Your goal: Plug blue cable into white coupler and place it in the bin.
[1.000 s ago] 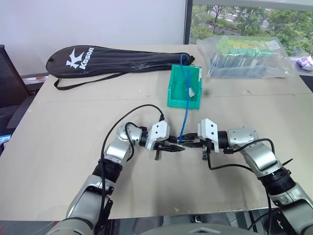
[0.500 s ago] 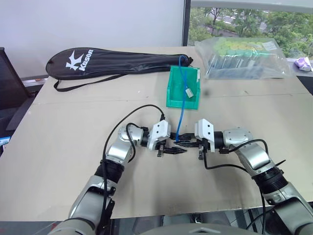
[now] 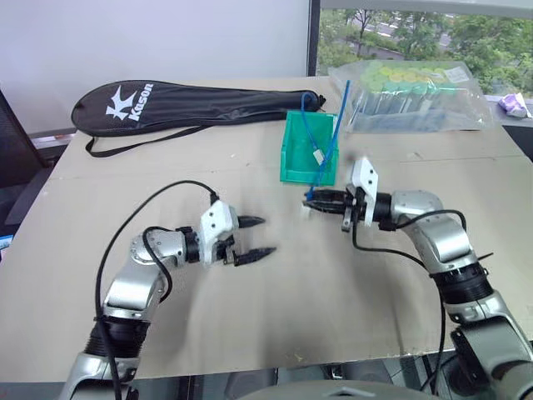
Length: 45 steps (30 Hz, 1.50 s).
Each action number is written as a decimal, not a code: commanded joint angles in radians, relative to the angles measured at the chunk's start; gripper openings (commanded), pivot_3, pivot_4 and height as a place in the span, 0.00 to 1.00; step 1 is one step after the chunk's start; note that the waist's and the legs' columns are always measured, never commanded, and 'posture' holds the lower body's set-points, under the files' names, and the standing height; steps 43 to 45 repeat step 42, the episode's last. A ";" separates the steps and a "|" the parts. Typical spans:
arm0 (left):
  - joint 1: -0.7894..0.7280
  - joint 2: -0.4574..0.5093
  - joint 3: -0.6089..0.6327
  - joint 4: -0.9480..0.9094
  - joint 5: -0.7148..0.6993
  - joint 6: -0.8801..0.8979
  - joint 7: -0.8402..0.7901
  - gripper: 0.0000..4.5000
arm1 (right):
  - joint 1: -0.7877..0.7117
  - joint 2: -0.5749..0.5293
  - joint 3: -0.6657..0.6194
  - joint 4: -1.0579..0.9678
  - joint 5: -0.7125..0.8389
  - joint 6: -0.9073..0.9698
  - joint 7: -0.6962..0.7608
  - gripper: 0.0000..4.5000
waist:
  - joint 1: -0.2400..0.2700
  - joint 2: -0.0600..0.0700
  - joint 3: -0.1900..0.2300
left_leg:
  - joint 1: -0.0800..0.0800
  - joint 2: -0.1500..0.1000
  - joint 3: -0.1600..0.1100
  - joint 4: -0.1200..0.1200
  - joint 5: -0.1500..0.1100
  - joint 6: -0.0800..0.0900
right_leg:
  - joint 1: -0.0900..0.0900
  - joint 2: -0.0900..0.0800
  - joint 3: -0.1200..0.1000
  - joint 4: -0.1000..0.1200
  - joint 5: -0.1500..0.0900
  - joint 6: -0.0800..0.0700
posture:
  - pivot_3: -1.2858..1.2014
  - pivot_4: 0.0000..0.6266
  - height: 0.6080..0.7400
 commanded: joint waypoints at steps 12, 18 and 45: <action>0.006 -0.050 0.144 -0.470 -0.211 0.430 0.434 0.85 | -0.463 0.130 -0.118 0.630 -0.076 -0.093 -0.124 0.18 | -0.002 0.000 0.000 | -0.006 -0.001 0.001 -0.002 0.001 -0.002 | -0.006 0.000 0.002 -0.002 0.000 0.000 | 0.52 0.24 1.00; -0.018 -0.038 0.107 -0.457 -0.215 0.451 0.466 0.85 | -0.533 0.135 -0.172 0.798 -0.129 -0.192 -0.251 0.74 | -0.002 0.000 0.000 | -0.006 -0.001 0.002 -0.003 0.003 -0.006 | -0.007 0.001 0.002 -0.002 0.000 0.000 | 0.52 0.24 1.00; 0.468 -0.047 -0.041 -0.233 0.120 -0.169 0.402 0.85 | 0.735 -0.205 -0.337 -0.167 0.031 -0.287 0.015 0.99 | 0.000 0.001 -0.001 | 0.000 0.000 0.010 -0.012 0.001 -0.001 | -0.008 0.001 0.015 -0.006 0.001 -0.007 | 0.52 0.24 1.00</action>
